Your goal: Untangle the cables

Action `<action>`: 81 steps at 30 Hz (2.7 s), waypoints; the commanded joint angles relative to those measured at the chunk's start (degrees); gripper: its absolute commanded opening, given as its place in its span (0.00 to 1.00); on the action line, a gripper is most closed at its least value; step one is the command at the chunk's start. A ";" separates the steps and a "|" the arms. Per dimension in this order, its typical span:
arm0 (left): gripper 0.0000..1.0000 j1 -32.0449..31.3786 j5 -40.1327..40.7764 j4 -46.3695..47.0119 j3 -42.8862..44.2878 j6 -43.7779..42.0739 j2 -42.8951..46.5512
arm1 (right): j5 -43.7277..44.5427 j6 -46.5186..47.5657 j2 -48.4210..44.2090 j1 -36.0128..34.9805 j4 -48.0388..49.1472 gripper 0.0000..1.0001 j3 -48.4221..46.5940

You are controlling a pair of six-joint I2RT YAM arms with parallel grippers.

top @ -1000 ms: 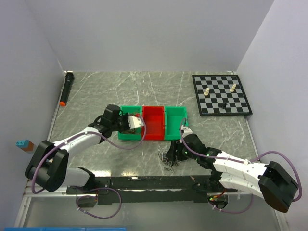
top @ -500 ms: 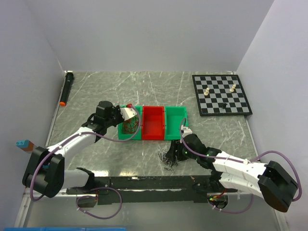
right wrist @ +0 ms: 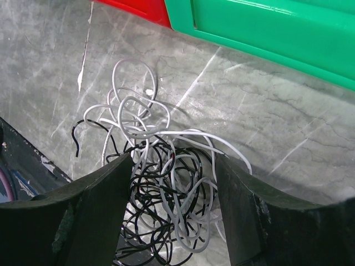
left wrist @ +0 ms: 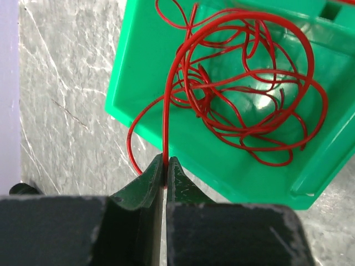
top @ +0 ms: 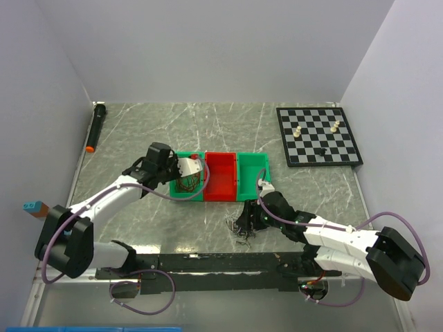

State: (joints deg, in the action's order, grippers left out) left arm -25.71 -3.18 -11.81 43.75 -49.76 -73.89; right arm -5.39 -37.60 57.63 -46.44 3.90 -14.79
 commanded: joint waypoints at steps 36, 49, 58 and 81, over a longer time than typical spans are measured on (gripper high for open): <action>0.34 -8.12 9.77 -22.99 27.01 24.53 -22.53 | 1.43 0.34 -8.49 0.38 -5.48 0.69 0.46; 0.64 -3.20 4.69 -29.49 36.22 24.71 -15.07 | 2.05 0.25 -10.08 0.47 -8.12 0.71 -1.47; 0.85 -3.38 -5.14 -33.54 35.27 23.13 -6.37 | 1.26 0.78 -11.30 0.38 -9.26 0.61 -2.53; 0.83 -32.55 -22.92 -0.59 11.80 15.13 -6.52 | 10.48 -3.87 -30.29 -0.06 -28.59 0.44 -5.08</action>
State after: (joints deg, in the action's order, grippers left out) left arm -56.99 -21.67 -21.19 54.54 -33.69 -78.43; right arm 0.91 -38.83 29.54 -46.35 -18.70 -16.84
